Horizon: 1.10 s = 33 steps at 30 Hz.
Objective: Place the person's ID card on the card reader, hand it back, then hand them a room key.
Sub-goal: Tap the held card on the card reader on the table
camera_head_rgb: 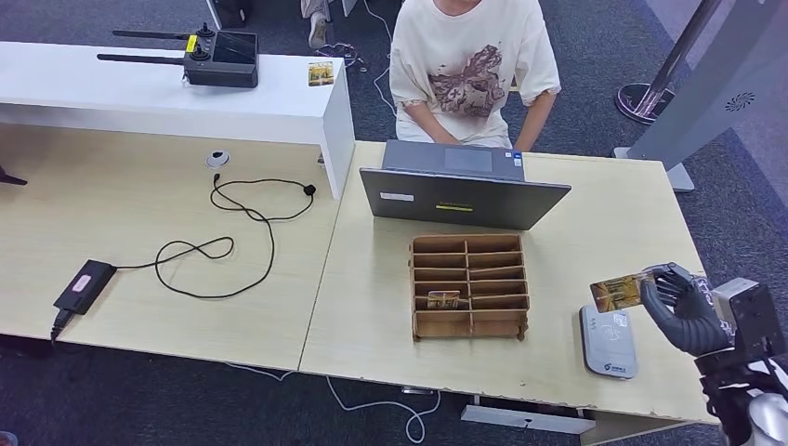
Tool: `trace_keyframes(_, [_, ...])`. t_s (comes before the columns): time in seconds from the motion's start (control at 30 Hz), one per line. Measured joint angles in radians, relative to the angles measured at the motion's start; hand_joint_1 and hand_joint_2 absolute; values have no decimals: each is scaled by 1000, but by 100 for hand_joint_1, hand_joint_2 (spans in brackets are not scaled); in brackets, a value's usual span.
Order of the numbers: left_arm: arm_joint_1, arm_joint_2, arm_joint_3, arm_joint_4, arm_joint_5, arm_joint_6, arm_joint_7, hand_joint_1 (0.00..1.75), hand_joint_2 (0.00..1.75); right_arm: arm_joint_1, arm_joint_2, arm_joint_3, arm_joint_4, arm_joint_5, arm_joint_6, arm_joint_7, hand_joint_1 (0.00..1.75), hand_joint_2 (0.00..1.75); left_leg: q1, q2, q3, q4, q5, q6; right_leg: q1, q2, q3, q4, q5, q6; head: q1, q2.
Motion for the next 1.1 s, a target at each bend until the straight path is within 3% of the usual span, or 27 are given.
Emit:
trace_keyframes(0.53, [-2,0,-3,0,18,-2,-13,0,0,-109,-25,8,312,24,-60,-10,175,175,0,0,0,0,0,0,0,0,0,0,0,0,0,0])
trace_keyframes(1.1, [-2,1,-3,0,20,1,-7,0,0,-112,-22,14,398,70,-70,-18,175,175,0,0,0,0,0,0,0,0,0,0,0,0,0,0])
